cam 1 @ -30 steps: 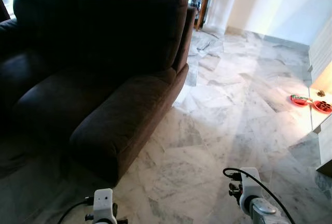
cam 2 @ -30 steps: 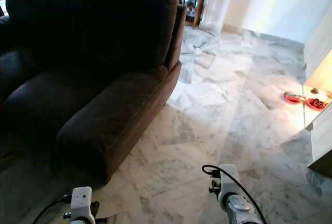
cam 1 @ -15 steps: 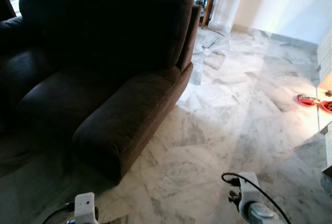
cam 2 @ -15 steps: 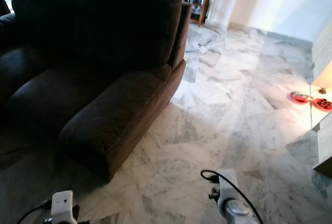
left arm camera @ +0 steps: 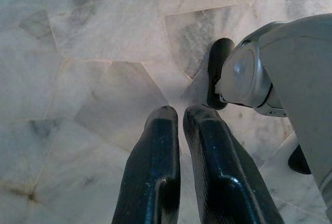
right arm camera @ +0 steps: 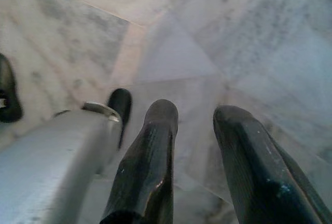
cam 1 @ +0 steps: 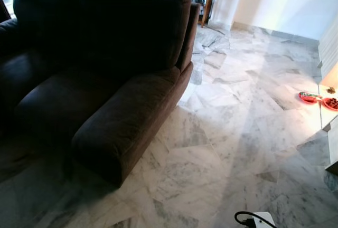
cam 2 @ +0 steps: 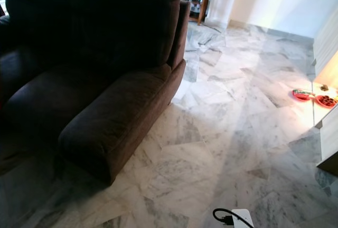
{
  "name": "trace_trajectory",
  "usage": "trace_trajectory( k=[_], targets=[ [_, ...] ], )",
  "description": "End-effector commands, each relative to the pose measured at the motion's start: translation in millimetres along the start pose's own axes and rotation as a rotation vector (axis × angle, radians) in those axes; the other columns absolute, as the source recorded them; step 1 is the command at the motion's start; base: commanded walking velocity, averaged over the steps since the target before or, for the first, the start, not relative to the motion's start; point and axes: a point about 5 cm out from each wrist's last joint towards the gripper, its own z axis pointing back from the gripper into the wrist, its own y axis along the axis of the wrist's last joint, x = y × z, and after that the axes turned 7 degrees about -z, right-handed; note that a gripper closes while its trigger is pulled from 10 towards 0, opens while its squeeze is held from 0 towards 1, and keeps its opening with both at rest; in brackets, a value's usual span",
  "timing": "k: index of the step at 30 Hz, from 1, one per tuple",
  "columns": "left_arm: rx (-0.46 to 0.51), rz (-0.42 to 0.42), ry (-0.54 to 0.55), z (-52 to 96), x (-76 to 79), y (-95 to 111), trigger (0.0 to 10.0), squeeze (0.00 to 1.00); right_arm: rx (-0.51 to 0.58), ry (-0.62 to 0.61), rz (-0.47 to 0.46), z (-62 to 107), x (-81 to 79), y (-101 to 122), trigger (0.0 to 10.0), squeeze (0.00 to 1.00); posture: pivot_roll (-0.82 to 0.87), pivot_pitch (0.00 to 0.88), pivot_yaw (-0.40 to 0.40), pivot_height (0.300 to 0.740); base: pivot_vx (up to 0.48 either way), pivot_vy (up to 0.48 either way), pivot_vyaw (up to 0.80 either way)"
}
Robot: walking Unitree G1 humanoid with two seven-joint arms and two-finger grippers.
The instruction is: Move the pillow to the sofa from floor
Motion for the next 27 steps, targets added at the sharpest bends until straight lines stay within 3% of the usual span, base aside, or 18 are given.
trace_trajectory(
  k=[1, 4, 10, 12, 20, 27],
  targets=[
    [-0.012, -0.013, -0.004, 0.6, -0.9, -2.4, 10.0, 0.0, -0.006, -0.062, 0.015, 1.6, 14.3, -0.6, 10.0, 0.0, 0.09, 0.092, -0.067, 0.723, 0.0, 0.0, 0.0],
    [-0.012, -0.018, -0.015, 0.4, -1.5, -2.2, 10.0, 0.0, -0.001, -0.142, -0.012, 4.5, 32.4, -2.2, 10.0, 0.0, 0.09, 0.095, -0.064, 0.723, 0.0, 0.0, 0.0],
    [-0.006, -0.041, -0.068, -0.2, 3.7, -0.2, 10.0, 0.0, -0.011, -0.164, -0.031, 6.6, 42.4, -5.5, 10.0, 0.0, 0.09, 0.098, -0.065, 0.723, 0.0, 0.0, 0.0],
    [-0.003, -0.046, -0.074, -0.5, 6.0, 1.0, 10.0, 0.0, -0.017, -0.138, -0.04, 6.1, 39.7, -7.3, 10.0, 0.0, 0.09, 0.101, -0.066, 0.723, 0.0, 0.0, 0.0],
    [-0.004, -0.017, -0.067, -2.7, 7.3, 5.8, 10.0, 0.0, -0.001, 0.006, -0.042, 0.7, 2.4, -7.9, 10.0, 0.0, 0.11, 0.1, -0.059, 0.723, 0.0, 0.0, 0.0],
    [-0.028, -0.035, -0.064, -2.7, -0.2, 3.0, 10.0, 0.0, -0.017, 0.027, -0.015, -0.5, -10.6, -10.6, 10.0, 0.0, 0.11, 0.095, -0.046, 0.723, 0.0, 0.208, 0.0]
  ],
)
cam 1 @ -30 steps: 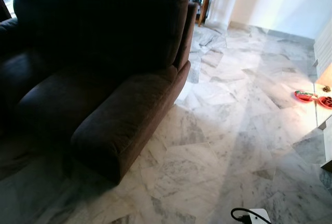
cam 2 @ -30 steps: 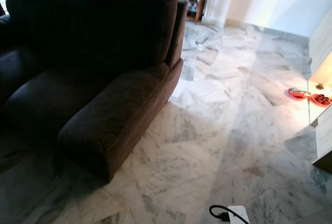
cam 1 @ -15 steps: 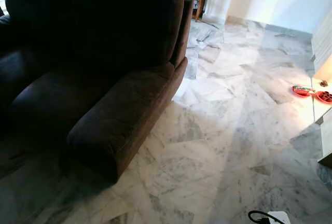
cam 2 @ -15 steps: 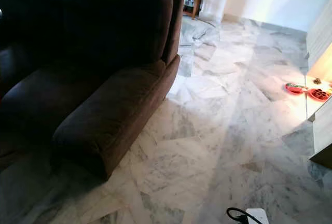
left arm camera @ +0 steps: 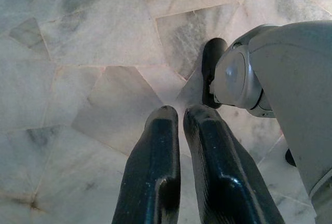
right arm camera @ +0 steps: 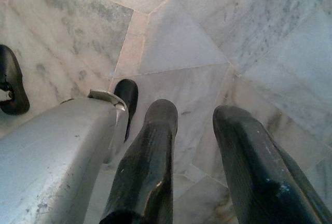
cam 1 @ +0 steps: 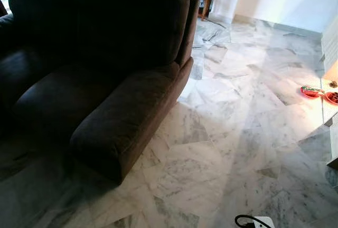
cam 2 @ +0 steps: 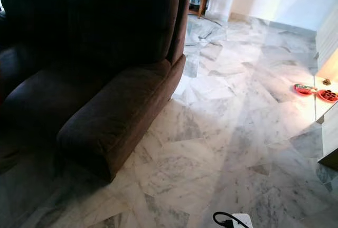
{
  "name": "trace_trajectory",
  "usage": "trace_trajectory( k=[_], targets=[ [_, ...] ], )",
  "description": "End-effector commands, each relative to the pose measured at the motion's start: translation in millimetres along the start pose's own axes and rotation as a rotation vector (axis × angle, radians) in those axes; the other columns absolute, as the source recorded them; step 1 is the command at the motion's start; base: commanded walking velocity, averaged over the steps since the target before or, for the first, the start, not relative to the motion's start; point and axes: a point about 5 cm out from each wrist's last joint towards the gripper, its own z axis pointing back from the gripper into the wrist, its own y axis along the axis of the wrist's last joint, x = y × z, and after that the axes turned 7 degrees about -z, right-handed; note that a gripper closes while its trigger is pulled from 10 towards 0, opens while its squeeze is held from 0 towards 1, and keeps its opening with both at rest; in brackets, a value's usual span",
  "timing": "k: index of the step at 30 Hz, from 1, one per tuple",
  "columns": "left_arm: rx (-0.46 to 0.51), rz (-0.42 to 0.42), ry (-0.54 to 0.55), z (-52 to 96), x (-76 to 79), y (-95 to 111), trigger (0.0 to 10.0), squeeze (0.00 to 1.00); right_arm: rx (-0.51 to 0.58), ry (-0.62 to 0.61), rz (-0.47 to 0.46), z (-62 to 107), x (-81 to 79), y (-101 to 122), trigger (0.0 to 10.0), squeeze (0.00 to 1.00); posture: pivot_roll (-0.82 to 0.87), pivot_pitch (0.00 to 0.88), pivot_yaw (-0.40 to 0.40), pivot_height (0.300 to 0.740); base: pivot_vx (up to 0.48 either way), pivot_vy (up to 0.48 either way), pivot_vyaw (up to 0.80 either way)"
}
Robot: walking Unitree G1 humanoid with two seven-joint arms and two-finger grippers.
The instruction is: Move the pillow to the sofa from floor
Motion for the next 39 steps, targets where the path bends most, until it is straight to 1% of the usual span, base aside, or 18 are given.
trace_trajectory(
  k=[1, 2, 7, 16, 20, 31, 39],
  targets=[
    [-0.039, -0.014, -0.014, 1.8, -0.7, -7.9, 10.0, 0.0, -0.019, -0.009, 0.008, -0.4, -3.4, -2.8, 10.0, 0.0, 0.11, 0.095, -0.046, 0.723, 0.0, 0.289, 0.0],
    [-0.041, -0.018, -0.017, 1.8, -0.6, -8.1, 10.0, 0.0, -0.034, -0.012, 0.031, -0.6, -4.7, -4.4, 10.0, 0.0, 0.11, 0.095, -0.046, 0.723, 0.0, 0.289, 0.0],
    [-0.047, -0.027, -0.024, 2.0, -1.4, -9.0, 10.0, 0.0, -0.022, 0.013, -0.002, -0.9, -9.8, -5.8, 10.0, 0.0, 0.11, 0.084, -0.04, 0.723, 0.0, 0.286, 0.0],
    [-0.039, -0.03, -0.03, 2.4, -0.3, -9.3, 10.0, 0.0, -0.01, 0.024, -0.004, -1.1, -11.5, -2.8, 10.0, 0.0, 0.11, 0.094, -0.041, 0.723, 0.0, 0.29, 0.0],
    [-0.036, -0.031, -0.029, 2.6, -0.7, -9.5, 10.0, 0.0, -0.003, 0.039, 0.007, -1.5, -14.9, 1.4, 10.0, 0.0, 0.1, 0.103, -0.04, 0.723, 0.0, 0.306, 0.0],
    [-0.043, -0.027, -0.03, 2.6, -1.0, -10.0, 10.0, 0.0, 0.015, 0.04, -0.003, -1.9, -17.6, 10.7, 10.0, 0.0, 0.1, 0.11, -0.038, 0.723, 0.0, 0.324, 0.0],
    [-0.037, -0.028, -0.032, 1.8, -1.7, -7.6, 10.0, 0.0, 0.031, 0.059, -0.011, -2.4, -24.9, 17.3, 10.0, 0.0, 0.11, 0.113, -0.035, 0.723, 0.0, 0.375, 0.0]
  ],
)
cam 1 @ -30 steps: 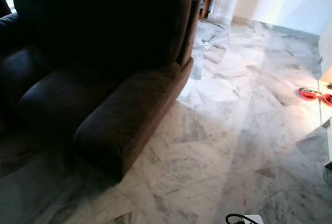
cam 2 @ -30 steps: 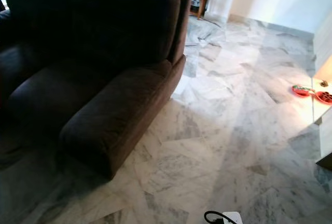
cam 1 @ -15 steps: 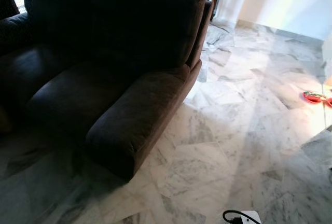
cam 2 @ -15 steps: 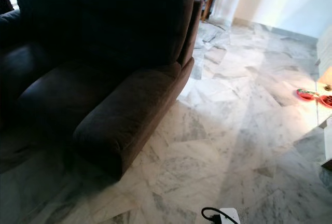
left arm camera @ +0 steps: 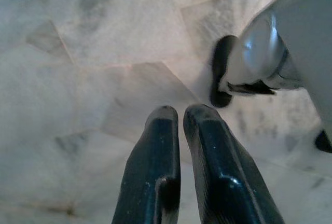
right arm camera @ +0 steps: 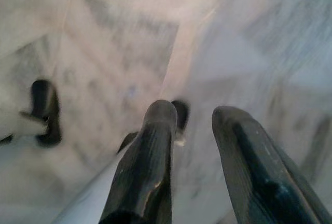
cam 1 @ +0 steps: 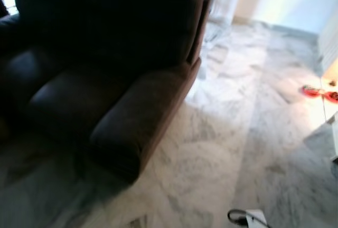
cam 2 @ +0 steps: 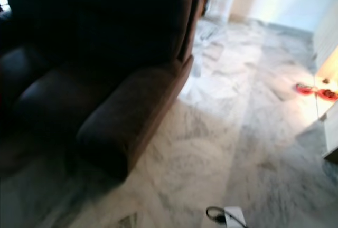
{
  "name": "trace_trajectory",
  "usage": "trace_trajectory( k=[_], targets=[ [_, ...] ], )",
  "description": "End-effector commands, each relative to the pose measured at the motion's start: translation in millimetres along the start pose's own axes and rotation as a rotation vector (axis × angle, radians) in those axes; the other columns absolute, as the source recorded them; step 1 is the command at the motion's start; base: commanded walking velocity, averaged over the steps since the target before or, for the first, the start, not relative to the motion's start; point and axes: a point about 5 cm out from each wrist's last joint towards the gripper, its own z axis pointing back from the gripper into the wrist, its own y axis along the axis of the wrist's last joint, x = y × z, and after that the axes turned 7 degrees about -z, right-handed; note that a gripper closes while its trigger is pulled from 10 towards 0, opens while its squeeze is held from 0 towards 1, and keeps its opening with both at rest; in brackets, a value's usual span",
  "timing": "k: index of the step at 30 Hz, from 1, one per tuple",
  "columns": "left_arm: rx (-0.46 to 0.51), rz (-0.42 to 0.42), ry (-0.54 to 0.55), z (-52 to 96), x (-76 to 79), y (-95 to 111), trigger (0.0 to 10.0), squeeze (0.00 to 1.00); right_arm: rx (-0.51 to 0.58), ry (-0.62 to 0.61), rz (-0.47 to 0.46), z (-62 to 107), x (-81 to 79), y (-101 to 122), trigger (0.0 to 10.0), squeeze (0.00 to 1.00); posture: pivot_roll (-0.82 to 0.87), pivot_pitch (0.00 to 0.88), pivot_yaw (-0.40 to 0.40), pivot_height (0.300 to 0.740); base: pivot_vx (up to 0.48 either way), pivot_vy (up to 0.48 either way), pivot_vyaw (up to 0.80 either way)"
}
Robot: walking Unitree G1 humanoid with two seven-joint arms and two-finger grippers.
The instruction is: Move the pillow to the sofa from floor
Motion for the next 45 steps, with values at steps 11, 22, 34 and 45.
trace_trajectory(
  k=[11, 22, 34, 45],
  targets=[
    [0.007, -0.015, -0.008, -1.1, 0.6, 3.4, 10.0, 0.0, 0.0, 0.001, -0.013, -0.2, -0.4, 4.6, 10.0, 0.0, 0.11, 0.113, -0.036, 0.723, 0.0, 0.375, 0.0],
    [0.006, -0.011, -0.008, -1.4, 1.1, 4.0, 10.0, 0.0, 0.003, 0.0, -0.007, -0.3, -1.0, 5.6, 10.0, 0.0, 0.11, 0.118, -0.036, 0.723, 0.0, 0.373, 0.0],
    [0.008, -0.018, -0.015, -1.9, 1.1, 5.7, 10.0, 0.0, 0.025, 0.009, -0.005, -0.6, -3.8, 8.3, 10.0, 0.0, 0.09, 0.116, -0.024, 0.723, 0.0, 0.373, 0.0],
    [0.003, -0.037, -0.011, -1.5, -3.6, 5.0, 10.0, 0.0, 0.044, 0.021, 0.049, -1.3, -11.3, 10.5, 10.0, 0.0, 0.09, 0.111, 0.005, 0.723, 0.0, 0.372, 0.0]
  ],
)
